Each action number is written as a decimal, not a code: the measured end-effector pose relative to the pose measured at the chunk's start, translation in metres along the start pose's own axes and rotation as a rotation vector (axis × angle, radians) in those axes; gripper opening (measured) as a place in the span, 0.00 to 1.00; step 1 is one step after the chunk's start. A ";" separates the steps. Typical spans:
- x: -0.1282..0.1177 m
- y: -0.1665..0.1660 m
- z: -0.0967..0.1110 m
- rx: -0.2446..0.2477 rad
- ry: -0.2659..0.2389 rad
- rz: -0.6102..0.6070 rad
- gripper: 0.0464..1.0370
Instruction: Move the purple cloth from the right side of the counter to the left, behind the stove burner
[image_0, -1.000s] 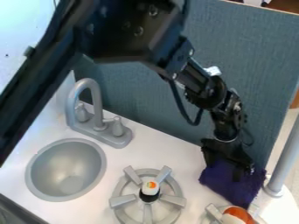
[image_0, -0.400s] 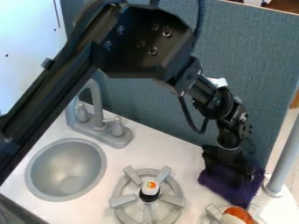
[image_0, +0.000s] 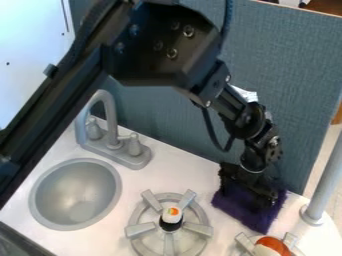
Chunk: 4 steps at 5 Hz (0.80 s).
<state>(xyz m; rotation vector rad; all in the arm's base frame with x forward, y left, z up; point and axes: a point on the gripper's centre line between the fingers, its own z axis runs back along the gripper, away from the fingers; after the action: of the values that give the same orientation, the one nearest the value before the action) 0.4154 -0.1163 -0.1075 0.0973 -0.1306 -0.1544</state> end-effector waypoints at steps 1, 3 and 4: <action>0.004 0.015 0.000 0.023 -0.002 0.007 0.96; 0.005 0.050 -0.003 0.054 0.005 0.057 0.96; -0.001 0.061 -0.004 0.074 0.020 0.068 0.96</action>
<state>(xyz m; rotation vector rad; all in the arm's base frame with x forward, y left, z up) 0.4234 -0.0559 -0.1051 0.1679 -0.1197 -0.0808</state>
